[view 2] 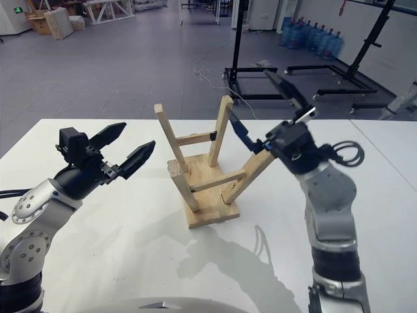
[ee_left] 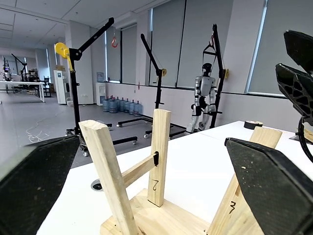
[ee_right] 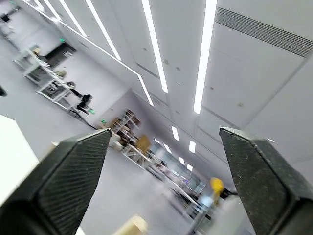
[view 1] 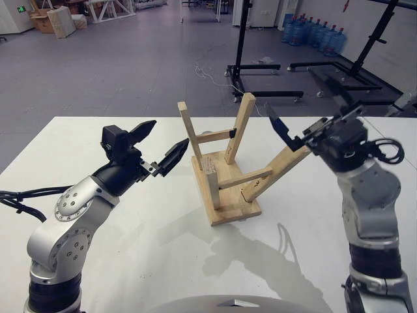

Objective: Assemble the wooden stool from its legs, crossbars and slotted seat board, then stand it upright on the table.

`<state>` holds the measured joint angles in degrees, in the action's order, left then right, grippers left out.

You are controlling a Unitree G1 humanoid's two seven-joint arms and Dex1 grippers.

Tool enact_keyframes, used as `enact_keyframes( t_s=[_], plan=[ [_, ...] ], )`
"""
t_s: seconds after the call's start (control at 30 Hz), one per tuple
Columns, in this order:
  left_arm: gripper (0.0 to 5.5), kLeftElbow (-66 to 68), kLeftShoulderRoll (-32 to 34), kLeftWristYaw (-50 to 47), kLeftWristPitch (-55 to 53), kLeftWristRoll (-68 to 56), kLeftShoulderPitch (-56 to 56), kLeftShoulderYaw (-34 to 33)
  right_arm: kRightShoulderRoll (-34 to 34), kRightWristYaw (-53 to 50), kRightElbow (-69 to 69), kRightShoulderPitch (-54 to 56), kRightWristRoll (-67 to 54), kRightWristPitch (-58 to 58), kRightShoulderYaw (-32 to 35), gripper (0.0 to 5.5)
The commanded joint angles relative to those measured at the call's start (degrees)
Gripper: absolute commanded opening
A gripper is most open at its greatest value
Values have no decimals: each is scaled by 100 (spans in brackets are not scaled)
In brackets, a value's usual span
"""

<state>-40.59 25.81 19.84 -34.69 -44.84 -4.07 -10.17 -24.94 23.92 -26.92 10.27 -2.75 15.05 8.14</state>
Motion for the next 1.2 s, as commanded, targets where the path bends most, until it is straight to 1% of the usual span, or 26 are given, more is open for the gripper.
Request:
enact_keyframes(
  t_s=[0.03,0.23,0.47,0.7,0.8,0.93,1.2],
  plan=[
    [540,-80,88,10,-24,-25,68,-26,146,-414,8,-307,802,29,-114,408],
    [540,-68,99,29,-50,28,43,95,132,-725,181,-470,1784,121,-497,408],
    [540,-116,234,42,-191,-145,11,49,-34,-838,105,-1054,2816,102,-777,408],
    [540,-189,385,12,-325,-333,13,72,25,-1047,466,-1480,3764,-248,-1184,408],
    [540,-251,369,-57,-335,-340,72,96,-66,-1060,565,-1600,3900,-313,-1245,408],
    [540,-289,329,-134,-328,-330,114,123,-190,-691,573,-1641,3850,-551,-1393,408],
    [540,-288,314,-208,-267,-296,140,152,-269,-500,558,-1528,3662,-744,-1495,408]
  ],
)
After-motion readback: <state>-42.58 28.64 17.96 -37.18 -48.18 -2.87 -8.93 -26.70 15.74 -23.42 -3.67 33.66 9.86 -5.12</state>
